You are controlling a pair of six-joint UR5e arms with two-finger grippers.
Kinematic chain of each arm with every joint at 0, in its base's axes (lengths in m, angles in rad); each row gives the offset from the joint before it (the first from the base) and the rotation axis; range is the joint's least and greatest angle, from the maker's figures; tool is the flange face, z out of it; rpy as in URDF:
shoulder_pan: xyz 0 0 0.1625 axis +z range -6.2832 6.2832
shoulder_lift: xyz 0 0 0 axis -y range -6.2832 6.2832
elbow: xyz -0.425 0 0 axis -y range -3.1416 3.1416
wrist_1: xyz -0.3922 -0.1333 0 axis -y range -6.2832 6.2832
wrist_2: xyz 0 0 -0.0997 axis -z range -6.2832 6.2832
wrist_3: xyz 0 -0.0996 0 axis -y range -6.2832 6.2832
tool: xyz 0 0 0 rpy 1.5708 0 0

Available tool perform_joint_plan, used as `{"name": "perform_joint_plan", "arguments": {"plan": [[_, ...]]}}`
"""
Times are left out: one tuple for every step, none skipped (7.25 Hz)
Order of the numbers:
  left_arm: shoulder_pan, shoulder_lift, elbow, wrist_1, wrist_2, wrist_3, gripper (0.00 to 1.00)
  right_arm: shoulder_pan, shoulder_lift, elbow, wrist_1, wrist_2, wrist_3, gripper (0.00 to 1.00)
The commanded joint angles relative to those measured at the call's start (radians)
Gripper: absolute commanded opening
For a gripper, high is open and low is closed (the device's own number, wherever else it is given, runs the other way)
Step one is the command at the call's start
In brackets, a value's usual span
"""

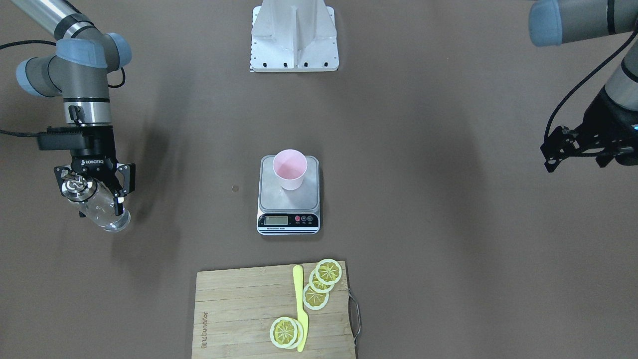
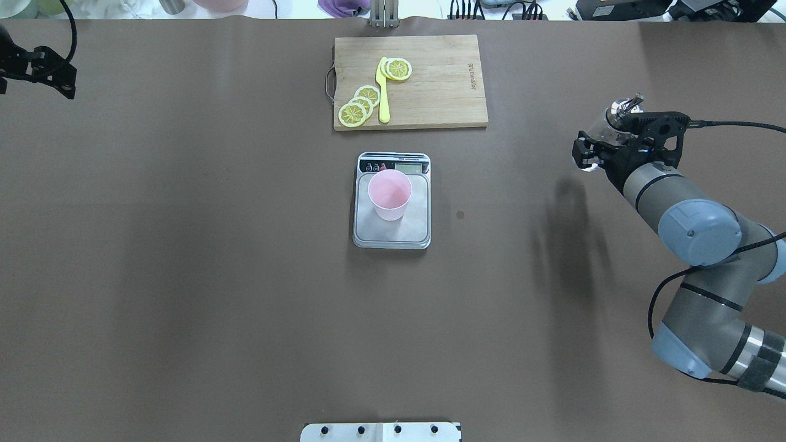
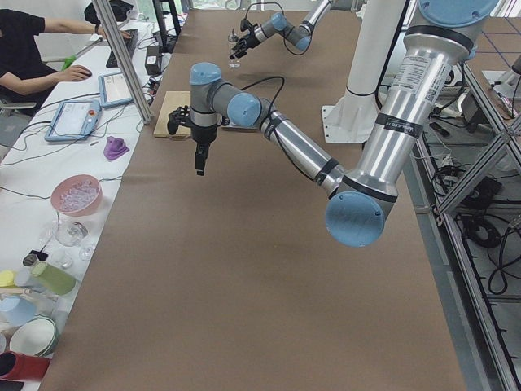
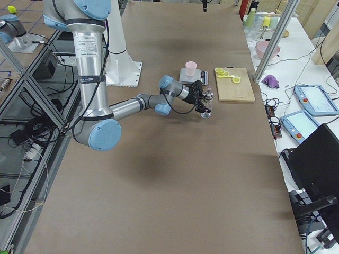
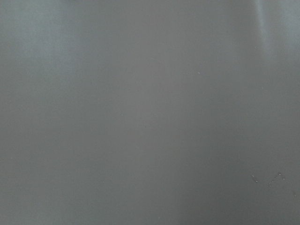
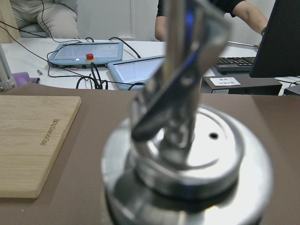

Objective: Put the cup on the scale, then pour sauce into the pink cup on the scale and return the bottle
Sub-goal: 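Tilt the bottle upright and carry it back with the right gripper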

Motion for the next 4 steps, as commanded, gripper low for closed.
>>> {"name": "perform_joint_plan", "arguments": {"plan": [[0.0, 0.0, -0.004, 0.0, 0.004, 0.0, 0.98, 0.028, -0.02, -0.008, -0.004, 0.067, 0.015, 0.0], [0.0, 0.0, -0.002, 0.0, 0.004, 0.0, 0.98, 0.026, -0.035, -0.02, -0.004, 0.067, 0.015, 0.0], [0.002, 0.0, -0.002, 0.0, 0.004, 0.0, 0.98, 0.026, -0.037, -0.027, -0.004, 0.067, 0.015, 0.0], [0.002, 0.0, -0.002, 0.0, 0.004, 0.0, 0.98, 0.026, -0.037, -0.031, -0.004, 0.069, 0.014, 0.0]]}}
